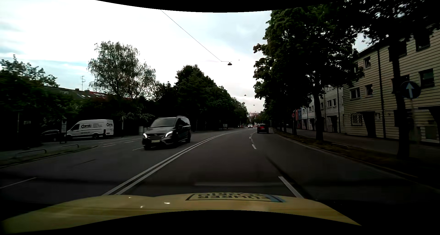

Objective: Follow the waypoints while adhering to traffic rules and regulations

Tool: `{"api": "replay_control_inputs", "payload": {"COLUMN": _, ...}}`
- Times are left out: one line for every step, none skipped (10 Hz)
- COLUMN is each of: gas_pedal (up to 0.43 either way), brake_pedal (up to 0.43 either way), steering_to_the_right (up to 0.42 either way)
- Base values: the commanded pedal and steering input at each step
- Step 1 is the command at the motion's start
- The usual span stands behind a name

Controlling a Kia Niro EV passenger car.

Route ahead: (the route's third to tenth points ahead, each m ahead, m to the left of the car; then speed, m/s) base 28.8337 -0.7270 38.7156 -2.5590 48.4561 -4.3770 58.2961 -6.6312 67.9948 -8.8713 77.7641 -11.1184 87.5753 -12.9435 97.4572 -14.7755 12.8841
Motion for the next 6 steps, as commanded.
{"api": "replay_control_inputs", "payload": {"gas_pedal": 0.067, "brake_pedal": 0.0, "steering_to_the_right": 0.025}}
{"api": "replay_control_inputs", "payload": {"gas_pedal": 0.067, "brake_pedal": 0.0, "steering_to_the_right": 0.025}}
{"api": "replay_control_inputs", "payload": {"gas_pedal": 0.067, "brake_pedal": 0.0, "steering_to_the_right": 0.025}}
{"api": "replay_control_inputs", "payload": {"gas_pedal": 0.067, "brake_pedal": 0.0, "steering_to_the_right": 0.025}}
{"api": "replay_control_inputs", "payload": {"gas_pedal": 0.067, "brake_pedal": 0.0, "steering_to_the_right": 0.025}}
{"api": "replay_control_inputs", "payload": {"gas_pedal": 0.067, "brake_pedal": 0.0, "steering_to_the_right": 0.025}}
